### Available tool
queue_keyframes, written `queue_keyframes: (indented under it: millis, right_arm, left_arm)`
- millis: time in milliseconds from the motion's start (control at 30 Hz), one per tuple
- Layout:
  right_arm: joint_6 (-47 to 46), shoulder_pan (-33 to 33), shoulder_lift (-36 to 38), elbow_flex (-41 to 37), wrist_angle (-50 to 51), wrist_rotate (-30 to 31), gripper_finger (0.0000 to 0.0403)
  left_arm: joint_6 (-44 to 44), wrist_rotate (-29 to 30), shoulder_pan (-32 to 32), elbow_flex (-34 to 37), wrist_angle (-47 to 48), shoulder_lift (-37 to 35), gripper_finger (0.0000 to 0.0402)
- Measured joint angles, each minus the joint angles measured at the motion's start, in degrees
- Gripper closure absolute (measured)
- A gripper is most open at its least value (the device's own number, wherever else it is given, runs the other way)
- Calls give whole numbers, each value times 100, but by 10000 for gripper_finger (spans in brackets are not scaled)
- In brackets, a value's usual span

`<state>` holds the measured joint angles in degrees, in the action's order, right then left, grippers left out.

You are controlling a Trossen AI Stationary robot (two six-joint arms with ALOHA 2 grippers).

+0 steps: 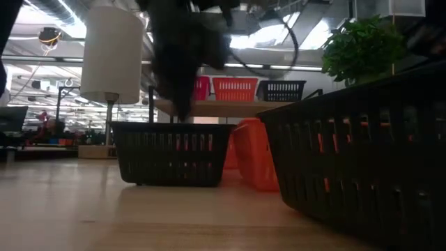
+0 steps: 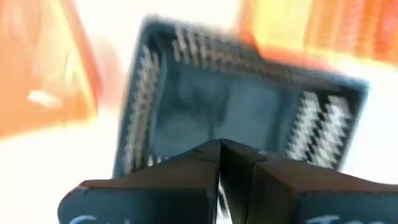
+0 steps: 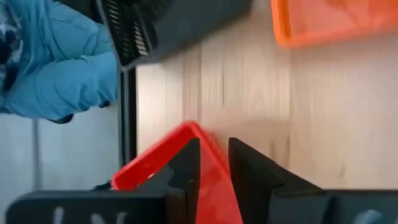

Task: Stack baskets on shelf by color
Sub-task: Remove the top red basket from the red basket

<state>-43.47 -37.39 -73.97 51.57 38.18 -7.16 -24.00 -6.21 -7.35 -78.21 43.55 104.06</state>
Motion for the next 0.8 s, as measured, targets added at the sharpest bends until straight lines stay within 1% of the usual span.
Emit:
queue_keyframes:
  millis: [67,167,233,300,367,467,667,800]
  right_arm:
    - [-485,-41,-2,0,232,-139,320]
    - [-1275,-259,-16,0,381,-239,320]
    - [-1738,-492,-30,-2,432,-180,320]
    - [-1889,-737,-72,-2,457,75,320]
    - [-1705,-948,-100,-2,634,362,320]
    - [-1243,-1152,-145,-4,1005,713,322]
    - [-941,-1165,-260,-4,1220,774,346]
    - [-730,-1167,-510,-37,1203,748,359]
  left_arm:
    - [-134,48,-276,-206,192,-174,400]
    - [-407,394,-717,-295,402,-478,400]
    - [-564,711,-1011,-287,466,-559,400]
    - [-592,987,-1243,-286,491,-581,400]
    - [-589,1220,-1459,-285,532,-576,400]
    - [-591,1320,-1651,-286,523,-547,400]
    - [-886,1828,-1762,-284,494,-504,400]
    - [-904,1836,-1762,-284,398,-502,400]
